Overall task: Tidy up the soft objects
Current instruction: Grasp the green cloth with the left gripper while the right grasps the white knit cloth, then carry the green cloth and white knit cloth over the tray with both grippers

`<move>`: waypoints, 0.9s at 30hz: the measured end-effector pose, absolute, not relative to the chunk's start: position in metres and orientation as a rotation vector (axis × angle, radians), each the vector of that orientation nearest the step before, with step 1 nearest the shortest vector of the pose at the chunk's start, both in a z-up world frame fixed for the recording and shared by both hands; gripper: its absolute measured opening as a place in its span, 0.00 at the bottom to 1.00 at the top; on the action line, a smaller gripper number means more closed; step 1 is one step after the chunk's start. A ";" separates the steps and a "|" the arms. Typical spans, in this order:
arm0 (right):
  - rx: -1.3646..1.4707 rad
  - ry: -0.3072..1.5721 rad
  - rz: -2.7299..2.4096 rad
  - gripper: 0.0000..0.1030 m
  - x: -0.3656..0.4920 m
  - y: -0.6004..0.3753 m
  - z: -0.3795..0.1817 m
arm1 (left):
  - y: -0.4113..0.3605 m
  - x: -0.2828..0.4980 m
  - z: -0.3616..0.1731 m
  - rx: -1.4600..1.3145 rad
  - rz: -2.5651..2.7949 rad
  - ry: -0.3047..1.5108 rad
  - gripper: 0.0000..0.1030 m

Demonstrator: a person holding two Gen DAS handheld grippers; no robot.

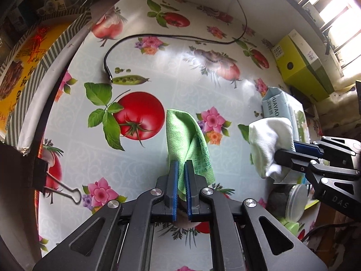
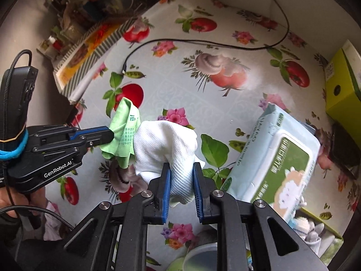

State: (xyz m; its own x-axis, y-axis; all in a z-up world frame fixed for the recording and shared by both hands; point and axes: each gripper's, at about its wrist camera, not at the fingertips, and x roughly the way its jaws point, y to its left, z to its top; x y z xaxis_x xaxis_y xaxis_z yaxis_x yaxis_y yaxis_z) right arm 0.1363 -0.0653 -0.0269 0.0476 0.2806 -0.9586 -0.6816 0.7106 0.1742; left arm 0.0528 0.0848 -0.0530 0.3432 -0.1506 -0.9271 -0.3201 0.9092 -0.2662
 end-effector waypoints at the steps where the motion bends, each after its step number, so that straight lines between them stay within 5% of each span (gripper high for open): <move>1: -0.361 1.328 0.756 0.17 0.134 -0.067 -0.024 | 0.083 0.056 -0.050 -0.442 0.112 1.221 0.05; 27: -0.131 1.180 0.617 0.17 0.097 -0.172 0.054 | -0.008 0.077 0.029 -0.301 -0.060 1.128 0.06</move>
State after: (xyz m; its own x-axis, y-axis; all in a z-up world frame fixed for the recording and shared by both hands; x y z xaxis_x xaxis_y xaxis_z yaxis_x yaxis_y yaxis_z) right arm 0.0967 -0.1722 0.0545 0.2385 0.3825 -0.8927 -0.5151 0.8291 0.2176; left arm 0.0767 -0.0077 0.0294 0.4317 -0.1988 -0.8798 -0.1040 0.9579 -0.2675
